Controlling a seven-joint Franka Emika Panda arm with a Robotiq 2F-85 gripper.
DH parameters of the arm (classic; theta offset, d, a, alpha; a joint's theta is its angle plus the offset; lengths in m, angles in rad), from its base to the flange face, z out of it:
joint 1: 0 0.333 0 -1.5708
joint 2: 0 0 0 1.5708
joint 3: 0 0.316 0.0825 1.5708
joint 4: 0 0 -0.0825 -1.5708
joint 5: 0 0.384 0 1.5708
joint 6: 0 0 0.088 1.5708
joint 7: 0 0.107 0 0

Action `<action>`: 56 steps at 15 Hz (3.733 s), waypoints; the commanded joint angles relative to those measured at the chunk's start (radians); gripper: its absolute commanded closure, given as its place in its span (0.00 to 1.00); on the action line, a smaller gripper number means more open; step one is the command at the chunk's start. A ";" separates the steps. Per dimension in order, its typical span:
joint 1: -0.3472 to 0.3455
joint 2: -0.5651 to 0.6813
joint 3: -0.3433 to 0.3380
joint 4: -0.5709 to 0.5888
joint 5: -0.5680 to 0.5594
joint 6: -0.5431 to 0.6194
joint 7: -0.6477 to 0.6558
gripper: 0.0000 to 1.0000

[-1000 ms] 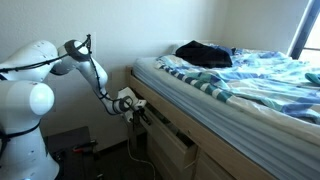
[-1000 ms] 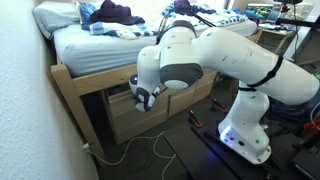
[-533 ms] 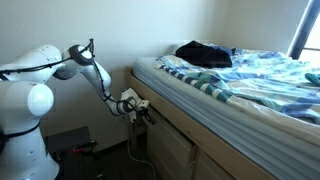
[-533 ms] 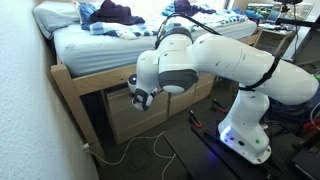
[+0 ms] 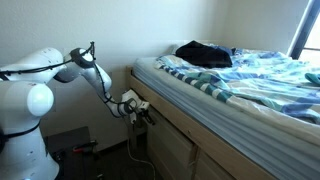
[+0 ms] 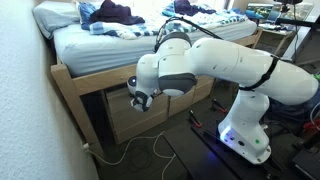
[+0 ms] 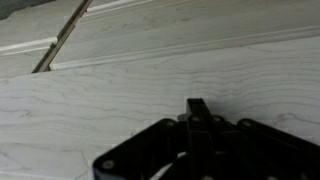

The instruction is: Open the topmost drawer on the left, push the clothes inside it down, and then close the drawer

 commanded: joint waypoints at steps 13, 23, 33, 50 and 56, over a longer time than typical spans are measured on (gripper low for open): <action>-0.006 0.089 -0.069 0.102 0.008 0.015 0.115 1.00; -0.023 0.164 -0.113 0.191 -0.012 0.002 0.176 1.00; -0.019 -0.191 0.111 -0.111 -0.164 -0.136 -0.193 1.00; -0.204 -0.735 0.378 -0.401 -0.537 -0.534 -0.406 1.00; -0.333 -0.879 0.518 -0.494 -0.576 -0.465 -0.438 1.00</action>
